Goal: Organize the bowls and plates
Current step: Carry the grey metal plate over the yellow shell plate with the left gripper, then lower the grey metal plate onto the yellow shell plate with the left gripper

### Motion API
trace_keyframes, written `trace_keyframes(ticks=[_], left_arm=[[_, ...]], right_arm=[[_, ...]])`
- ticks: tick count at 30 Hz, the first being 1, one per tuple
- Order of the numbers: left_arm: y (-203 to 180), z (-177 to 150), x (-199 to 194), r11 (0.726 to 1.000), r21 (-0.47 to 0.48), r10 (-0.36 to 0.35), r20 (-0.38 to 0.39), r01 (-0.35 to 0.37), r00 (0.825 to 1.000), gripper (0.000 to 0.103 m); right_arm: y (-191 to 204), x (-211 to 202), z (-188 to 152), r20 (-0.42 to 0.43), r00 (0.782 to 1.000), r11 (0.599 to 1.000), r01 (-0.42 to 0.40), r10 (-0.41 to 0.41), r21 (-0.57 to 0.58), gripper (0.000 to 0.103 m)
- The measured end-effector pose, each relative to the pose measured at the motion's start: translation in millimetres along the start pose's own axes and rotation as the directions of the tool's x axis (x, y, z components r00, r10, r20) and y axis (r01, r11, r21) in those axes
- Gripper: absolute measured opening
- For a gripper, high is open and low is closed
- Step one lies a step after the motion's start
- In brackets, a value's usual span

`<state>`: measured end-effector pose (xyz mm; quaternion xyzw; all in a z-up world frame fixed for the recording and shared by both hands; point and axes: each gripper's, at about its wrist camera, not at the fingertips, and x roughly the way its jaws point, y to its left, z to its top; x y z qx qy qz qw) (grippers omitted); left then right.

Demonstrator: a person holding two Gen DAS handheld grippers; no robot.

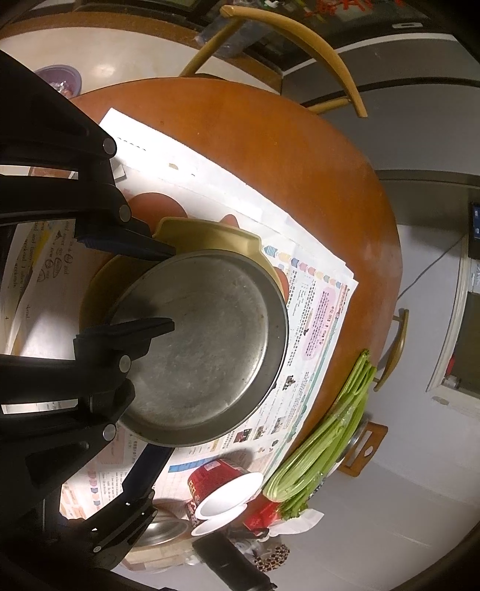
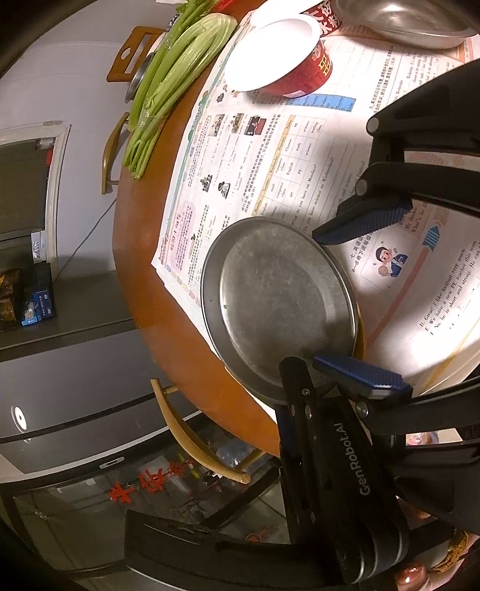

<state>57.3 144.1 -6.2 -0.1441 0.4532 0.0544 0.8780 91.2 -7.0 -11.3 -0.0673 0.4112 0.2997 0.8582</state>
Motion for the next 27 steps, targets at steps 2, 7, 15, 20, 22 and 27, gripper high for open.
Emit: trace_keyframes(ticks=[2,7,15,20,22,27], left_arm=[[0.1,0.3,0.1,1.000,-0.002,-0.001,0.000,0.001,1.000,0.033],[-0.1,0.9,-1.5,1.000,-0.008,-0.004,-0.003,0.004,1.000,0.033],[0.8,1.4,-4.7,1.000,-0.008,-0.012,0.004,0.012,1.000,0.033],[1.8,1.4,-8.8,1.000,-0.010,-0.012,0.012,0.012,1.000,0.033],[2.8,1.6,-10.3,1.000,-0.010,-0.012,0.015,0.012,1.000,0.033],[5.7,2.0,-13.5,1.000,-0.014,-0.017,0.022,0.018,1.000,0.033]], right_arm=[[-0.4,0.8,-0.1,0.000,1.000,1.000,0.000,0.000,0.000,0.061],[-1.3,1.0,-0.1,-0.002,1.000,1.000,-0.001,0.001,0.002,0.061],[-1.4,1.9,0.3,-0.005,1.000,1.000,0.000,0.000,0.006,0.061],[-2.4,1.0,1.2,0.001,1.000,1.000,0.004,-0.004,0.006,0.061],[-3.2,1.1,0.8,0.001,1.000,1.000,0.006,-0.006,0.009,0.061],[-4.6,-0.1,1.9,0.006,1.000,1.000,0.012,-0.012,0.013,0.061]])
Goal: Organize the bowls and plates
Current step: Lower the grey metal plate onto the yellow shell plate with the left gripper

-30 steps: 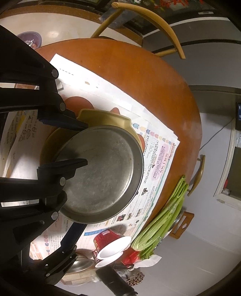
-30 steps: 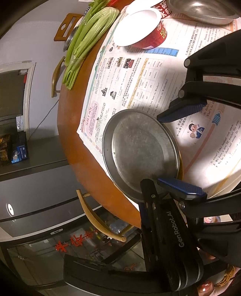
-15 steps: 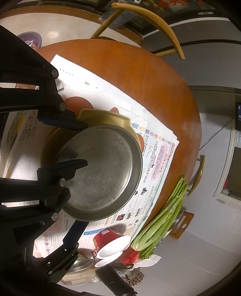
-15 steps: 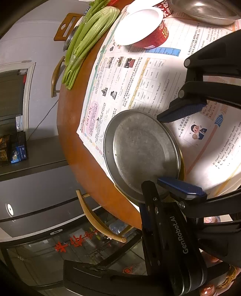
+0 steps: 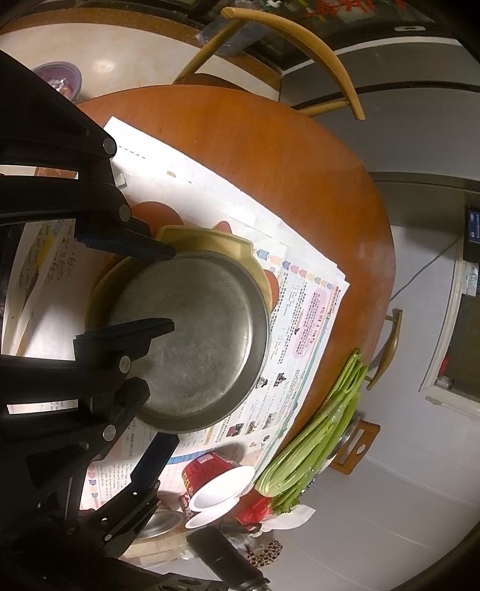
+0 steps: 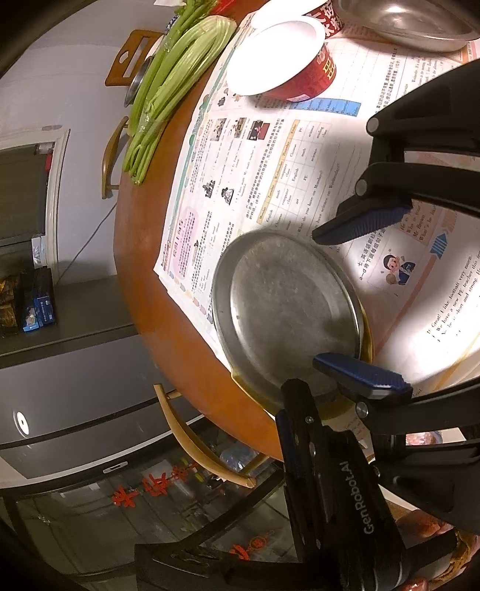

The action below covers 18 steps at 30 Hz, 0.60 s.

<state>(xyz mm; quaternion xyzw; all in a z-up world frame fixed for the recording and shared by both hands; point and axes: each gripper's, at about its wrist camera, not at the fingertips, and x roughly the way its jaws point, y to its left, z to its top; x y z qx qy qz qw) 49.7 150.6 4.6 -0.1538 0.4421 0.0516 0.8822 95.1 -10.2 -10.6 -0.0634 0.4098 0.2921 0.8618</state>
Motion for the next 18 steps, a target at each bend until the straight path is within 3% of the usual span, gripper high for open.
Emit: trace_keyframes(ticks=[3,18], left_arm=[[1.1,-0.1,-2.0,1.000,-0.002,0.000,0.005,0.000,1.000,0.033],[2.7,1.1,-19.2,1.000,0.002,0.007,0.049,-0.008,0.999,0.036]], right_arm=[[3.0,-2.6,0.2,0.019,0.999,0.999,0.033,-0.033,-0.018,0.061],[5.4,-10.5,3.6,0.053,0.998,0.999,0.017,-0.015,-0.034,0.061]])
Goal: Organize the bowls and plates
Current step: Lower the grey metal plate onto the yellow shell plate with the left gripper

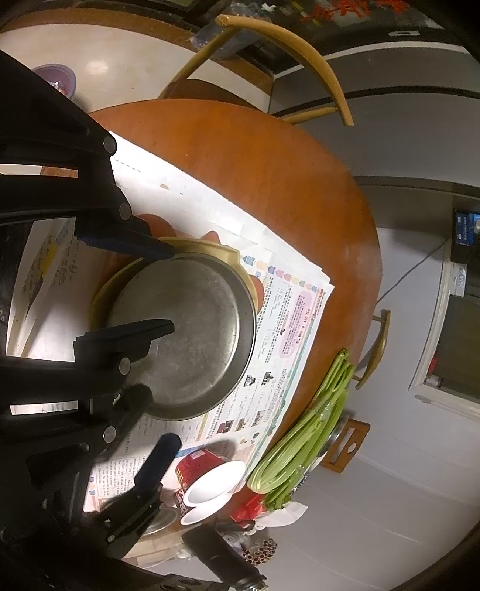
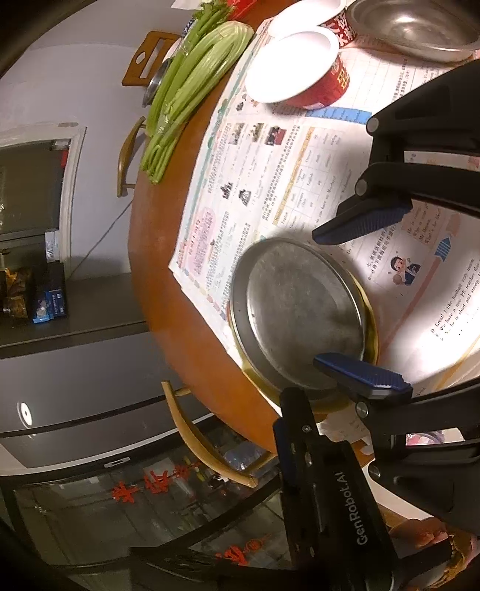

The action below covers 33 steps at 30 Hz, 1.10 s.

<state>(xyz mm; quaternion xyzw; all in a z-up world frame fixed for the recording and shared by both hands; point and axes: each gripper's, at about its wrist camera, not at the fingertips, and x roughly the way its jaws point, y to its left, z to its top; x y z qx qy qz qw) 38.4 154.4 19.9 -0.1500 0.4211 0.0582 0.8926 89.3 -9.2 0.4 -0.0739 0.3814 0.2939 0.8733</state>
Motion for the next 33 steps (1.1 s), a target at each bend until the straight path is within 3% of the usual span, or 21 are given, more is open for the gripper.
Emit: trace_keyframes(ticks=[16,25,33], left_arm=[[28.3,6.0,-3.1,0.996,-0.088,0.018,0.025,-0.016,1.000,0.050],[49.4,6.7,24.6,0.982,-0.182,-0.062,-0.030,0.056,0.998,0.050],[49.2,6.4,40.4,0.980,-0.185,-0.086,-0.056,0.075,0.995,0.050]], right_arm=[[-32.5,-16.8,8.2,0.031,1.000,0.995,-0.004,0.001,0.098,0.061],[-44.9,0.2,0.1,-0.036,0.998,0.988,-0.040,0.046,0.152,0.061],[-37.2,14.6,-6.1,-0.076,0.994,0.986,-0.068,0.080,0.150,0.061]])
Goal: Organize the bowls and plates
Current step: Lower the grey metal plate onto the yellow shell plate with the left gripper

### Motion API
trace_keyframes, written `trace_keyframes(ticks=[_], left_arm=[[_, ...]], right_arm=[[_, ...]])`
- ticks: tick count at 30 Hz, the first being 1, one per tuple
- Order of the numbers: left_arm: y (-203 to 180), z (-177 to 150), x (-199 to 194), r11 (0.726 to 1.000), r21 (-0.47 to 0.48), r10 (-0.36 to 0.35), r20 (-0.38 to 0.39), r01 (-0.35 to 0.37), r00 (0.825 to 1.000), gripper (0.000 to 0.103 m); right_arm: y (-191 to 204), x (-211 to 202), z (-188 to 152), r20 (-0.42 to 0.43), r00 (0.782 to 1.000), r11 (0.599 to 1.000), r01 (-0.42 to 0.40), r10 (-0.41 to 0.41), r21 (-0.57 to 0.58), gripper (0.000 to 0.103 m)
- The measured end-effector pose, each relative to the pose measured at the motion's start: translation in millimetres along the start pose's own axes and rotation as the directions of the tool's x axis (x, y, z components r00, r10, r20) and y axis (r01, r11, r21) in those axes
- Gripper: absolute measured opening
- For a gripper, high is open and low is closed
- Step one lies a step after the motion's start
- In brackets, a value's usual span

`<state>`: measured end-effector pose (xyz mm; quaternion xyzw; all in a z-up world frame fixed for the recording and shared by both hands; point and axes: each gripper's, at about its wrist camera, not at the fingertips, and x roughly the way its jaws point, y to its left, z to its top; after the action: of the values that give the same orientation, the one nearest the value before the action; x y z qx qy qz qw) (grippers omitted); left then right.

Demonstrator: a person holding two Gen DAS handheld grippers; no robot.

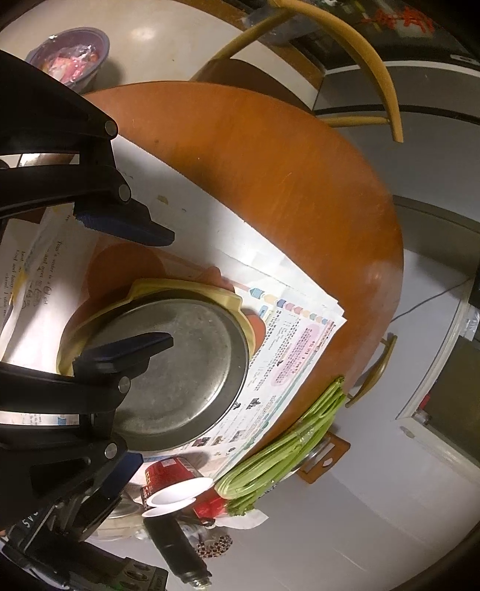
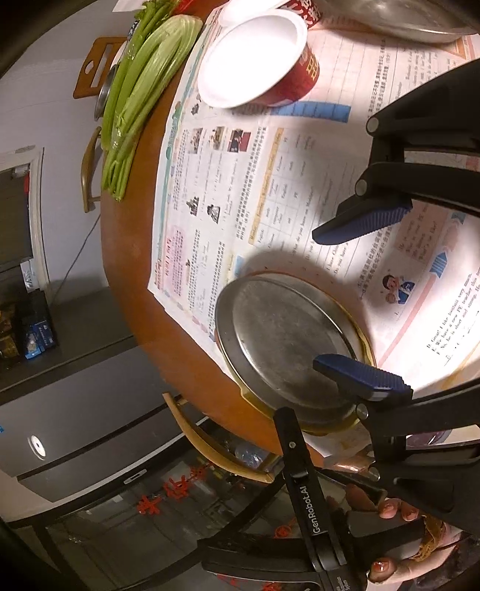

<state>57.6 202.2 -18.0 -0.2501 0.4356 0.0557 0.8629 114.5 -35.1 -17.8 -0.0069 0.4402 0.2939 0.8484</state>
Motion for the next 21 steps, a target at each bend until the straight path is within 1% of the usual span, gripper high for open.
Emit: trace_keyframes(ticks=[9,15,16,19,21], left_arm=[[-2.9,2.2,10.4,1.000,0.018,0.012,-0.009,-0.012,1.000,0.050],[-5.2,3.7,14.8,0.999,0.033,0.022,-0.014,-0.021,1.000,0.052],[-5.9,4.0,15.8,0.999,0.037,0.022,-0.015,-0.021,1.000,0.053],[-8.3,4.2,19.1,0.998,0.050,0.026,-0.018,-0.025,0.999,0.056],[-10.4,4.3,22.1,0.998,0.058,0.035,-0.021,-0.034,0.999,0.056]], right_arm=[[7.6,15.2,1.4,-0.037,0.999,1.000,-0.010,0.010,-0.005,0.061],[16.8,28.9,2.5,-0.073,0.996,0.999,-0.053,0.052,-0.013,0.061],[18.5,30.8,2.2,-0.081,0.995,0.998,-0.064,0.062,-0.014,0.065],[21.4,33.1,2.4,-0.076,0.996,0.999,-0.048,0.046,-0.025,0.065],[20.4,32.8,3.2,-0.074,0.996,0.998,-0.052,0.050,-0.022,0.065]])
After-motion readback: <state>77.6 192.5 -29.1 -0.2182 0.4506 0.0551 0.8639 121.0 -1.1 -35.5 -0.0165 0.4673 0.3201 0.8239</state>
